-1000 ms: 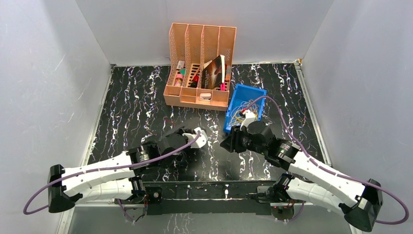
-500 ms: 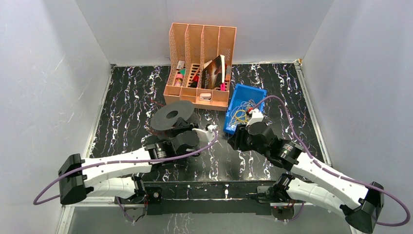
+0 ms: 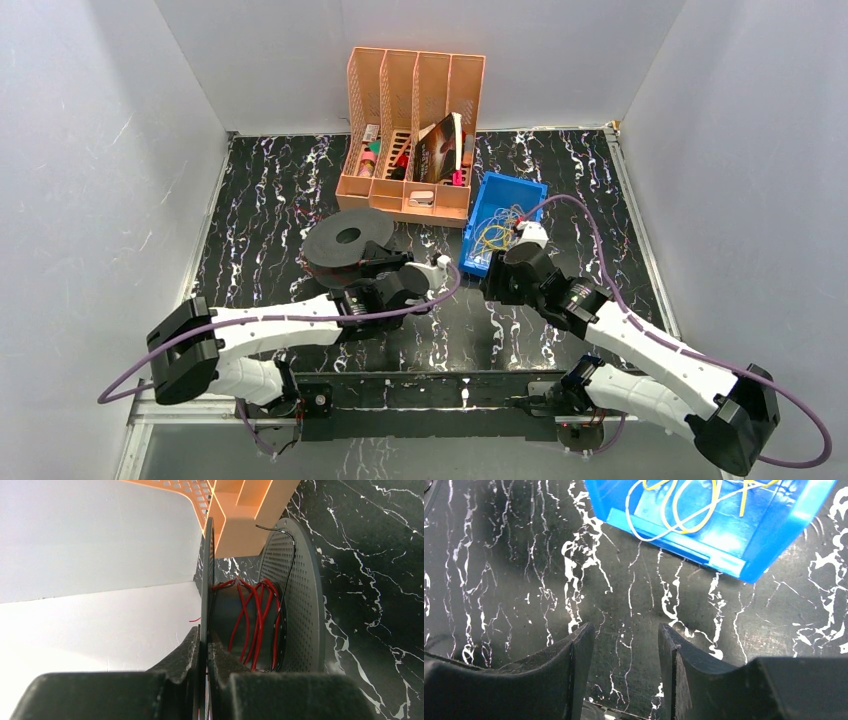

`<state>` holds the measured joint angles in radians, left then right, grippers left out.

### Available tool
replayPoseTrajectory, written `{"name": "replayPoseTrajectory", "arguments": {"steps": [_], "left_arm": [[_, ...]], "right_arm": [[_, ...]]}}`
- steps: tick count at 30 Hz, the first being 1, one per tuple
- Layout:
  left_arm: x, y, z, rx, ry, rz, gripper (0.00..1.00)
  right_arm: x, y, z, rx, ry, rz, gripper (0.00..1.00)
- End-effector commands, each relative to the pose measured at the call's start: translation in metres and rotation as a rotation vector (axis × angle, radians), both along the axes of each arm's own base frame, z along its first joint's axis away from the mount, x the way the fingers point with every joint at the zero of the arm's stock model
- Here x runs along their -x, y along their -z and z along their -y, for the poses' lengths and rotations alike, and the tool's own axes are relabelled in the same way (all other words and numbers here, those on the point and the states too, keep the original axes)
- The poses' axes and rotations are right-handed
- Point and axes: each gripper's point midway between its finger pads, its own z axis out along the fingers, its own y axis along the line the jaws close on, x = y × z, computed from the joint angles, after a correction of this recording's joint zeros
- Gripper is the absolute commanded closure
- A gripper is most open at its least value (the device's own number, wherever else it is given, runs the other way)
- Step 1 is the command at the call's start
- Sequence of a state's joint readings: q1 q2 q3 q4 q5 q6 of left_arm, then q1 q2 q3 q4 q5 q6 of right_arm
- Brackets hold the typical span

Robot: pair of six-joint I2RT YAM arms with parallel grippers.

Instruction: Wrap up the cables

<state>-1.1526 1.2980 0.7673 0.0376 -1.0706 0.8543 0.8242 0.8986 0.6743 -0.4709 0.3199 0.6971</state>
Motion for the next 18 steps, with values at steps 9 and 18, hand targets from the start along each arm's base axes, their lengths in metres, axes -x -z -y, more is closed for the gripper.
{"name": "replayPoseTrajectory", "arguments": {"steps": [9, 18], "left_arm": [[-0.009, 0.051, -0.041, -0.096, -0.265, -0.078, 1.00], [-0.009, 0.089, -0.042, -0.091, -0.333, -0.160, 0.90]], "right_arm": [[-0.004, 0.018, 0.010, -0.041, 0.081, -0.071, 0.38], [0.001, 0.019, 0.011, -0.075, 0.078, -0.063, 0.34]]}}
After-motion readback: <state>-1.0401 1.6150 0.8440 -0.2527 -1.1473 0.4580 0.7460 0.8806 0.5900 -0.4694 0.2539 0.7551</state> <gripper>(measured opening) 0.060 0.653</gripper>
